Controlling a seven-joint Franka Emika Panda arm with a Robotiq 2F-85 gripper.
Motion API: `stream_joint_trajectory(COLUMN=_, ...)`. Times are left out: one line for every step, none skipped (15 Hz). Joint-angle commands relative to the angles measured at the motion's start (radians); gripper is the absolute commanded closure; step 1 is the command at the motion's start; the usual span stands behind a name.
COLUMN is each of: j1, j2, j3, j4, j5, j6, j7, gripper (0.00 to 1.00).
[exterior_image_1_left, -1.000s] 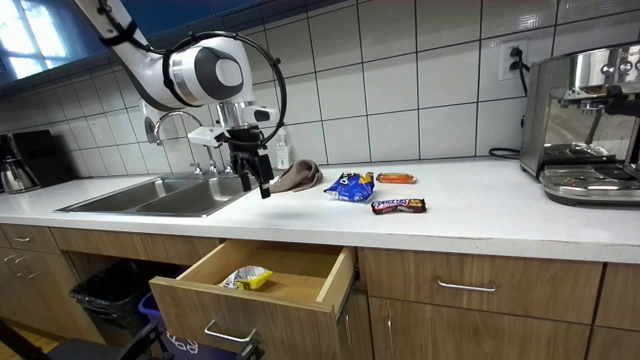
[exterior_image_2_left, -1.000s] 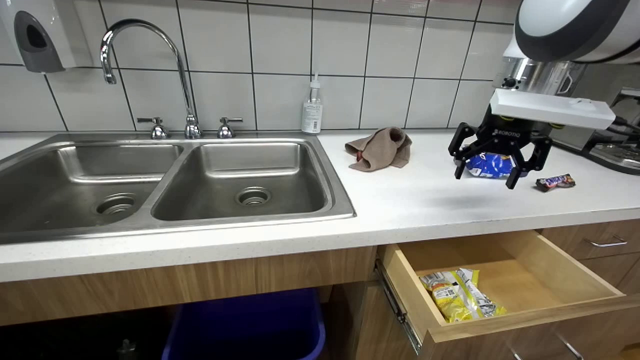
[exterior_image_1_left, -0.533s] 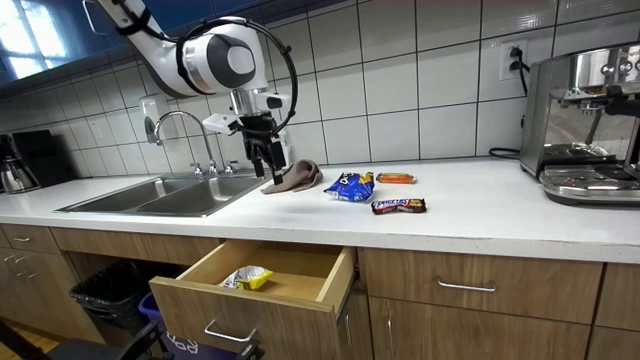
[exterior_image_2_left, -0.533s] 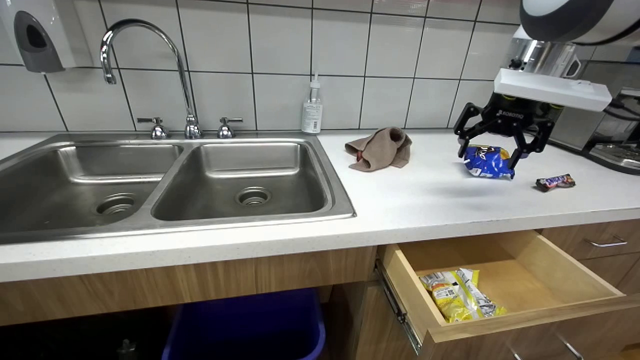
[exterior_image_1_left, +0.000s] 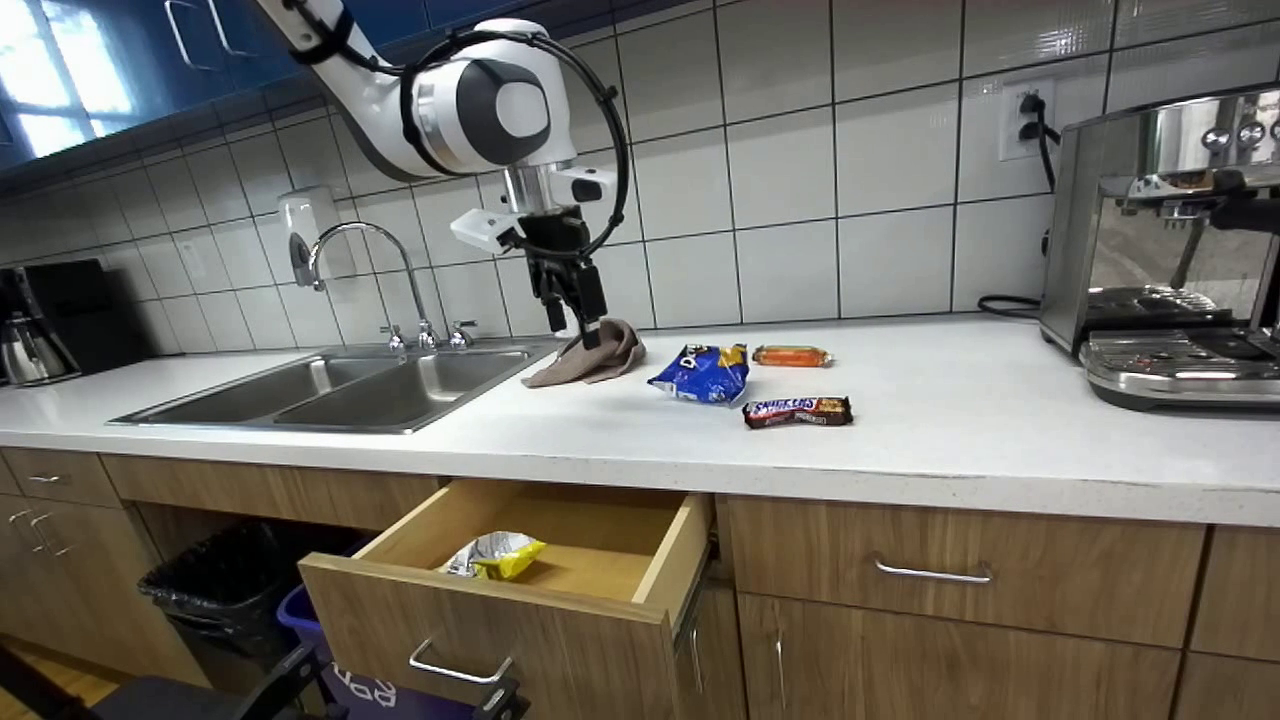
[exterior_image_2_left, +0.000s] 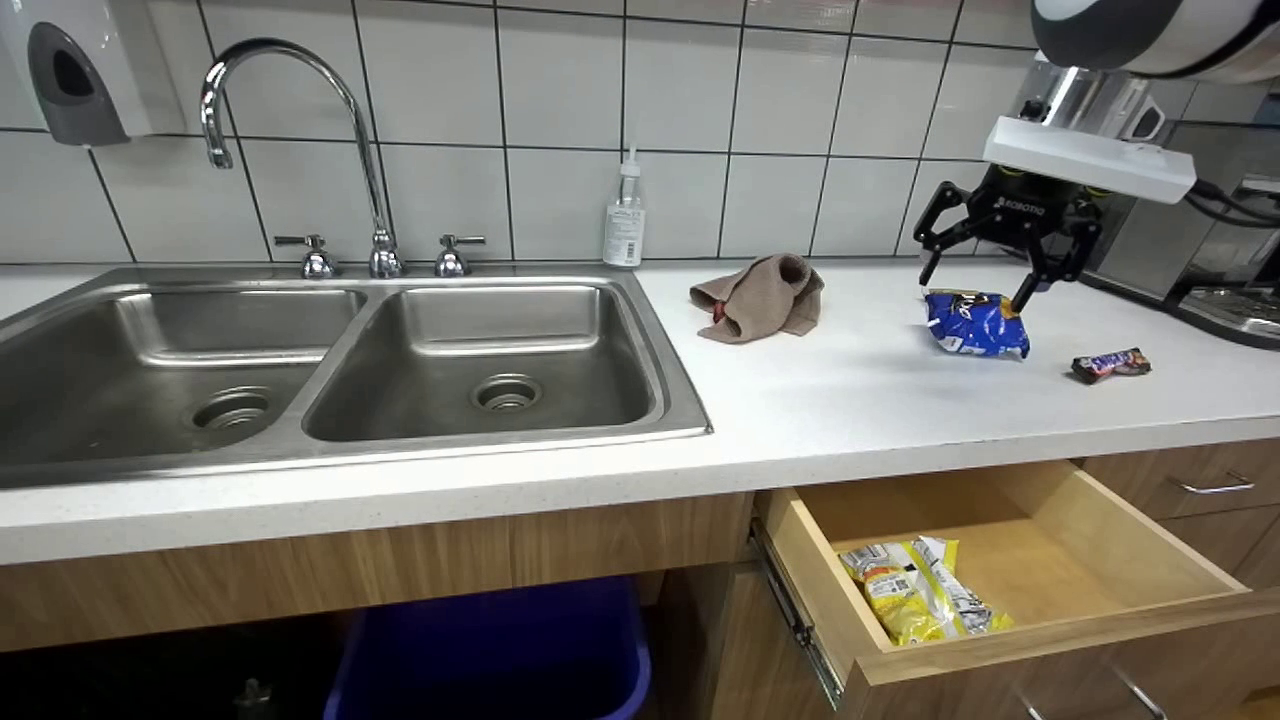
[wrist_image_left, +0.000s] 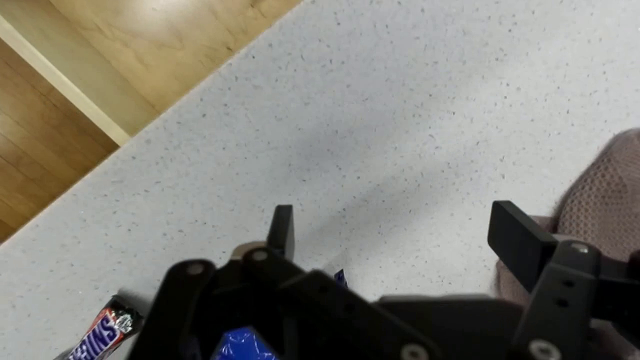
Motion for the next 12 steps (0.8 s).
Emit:
stream_joint_trajectory(j1=-0.025, j2=0.061, j3=-0.01, j4=0.085, j5=0.042, j6=-0.015, j7=-0.009, gripper=0.0)
stream_joint_trajectory(j1=-0.03, j2=0.073, j3=-0.015, j4=0.101, j5=0.051, j6=-0.016, j7=-0.007, gripper=0.0)
stream_joint_trajectory(j1=-0.033, j2=0.085, j3=-0.02, j4=0.115, j5=0.054, j6=-0.012, j7=0.001, gripper=0.0)
stream_joint_trajectory(j1=-0.037, j2=0.099, j3=-0.025, j4=0.131, j5=0.062, j6=-0.012, j7=0.003, gripper=0.0)
stream_joint_trajectory(j1=-0.04, j2=0.112, j3=-0.029, j4=0.147, j5=0.069, j6=-0.012, j7=0.009, gripper=0.0)
stream_joint_trajectory(j1=-0.044, j2=0.126, j3=-0.034, j4=0.164, j5=0.078, j6=-0.014, j7=0.014, gripper=0.0)
stream_joint_trajectory(j1=-0.047, j2=0.139, j3=-0.039, j4=0.179, j5=0.085, j6=-0.016, j7=0.019, gripper=0.0)
stream_joint_trajectory(j1=-0.049, j2=0.153, j3=-0.044, j4=0.195, j5=0.089, j6=-0.014, j7=0.027, gripper=0.0)
stream_joint_trajectory(j1=-0.051, j2=0.168, j3=-0.049, j4=0.213, j5=0.092, j6=-0.017, j7=0.035, gripper=0.0)
stream_joint_trajectory(j1=-0.052, j2=0.181, j3=-0.054, j4=0.227, j5=0.095, j6=-0.019, j7=0.044, gripper=0.0)
stream_joint_trajectory(j1=-0.052, j2=0.196, j3=-0.06, j4=0.245, j5=0.097, j6=-0.021, j7=0.053, gripper=0.0)
stream_joint_trajectory(j1=-0.052, j2=0.208, j3=-0.065, j4=0.258, j5=0.101, j6=-0.021, j7=0.06, gripper=0.0)
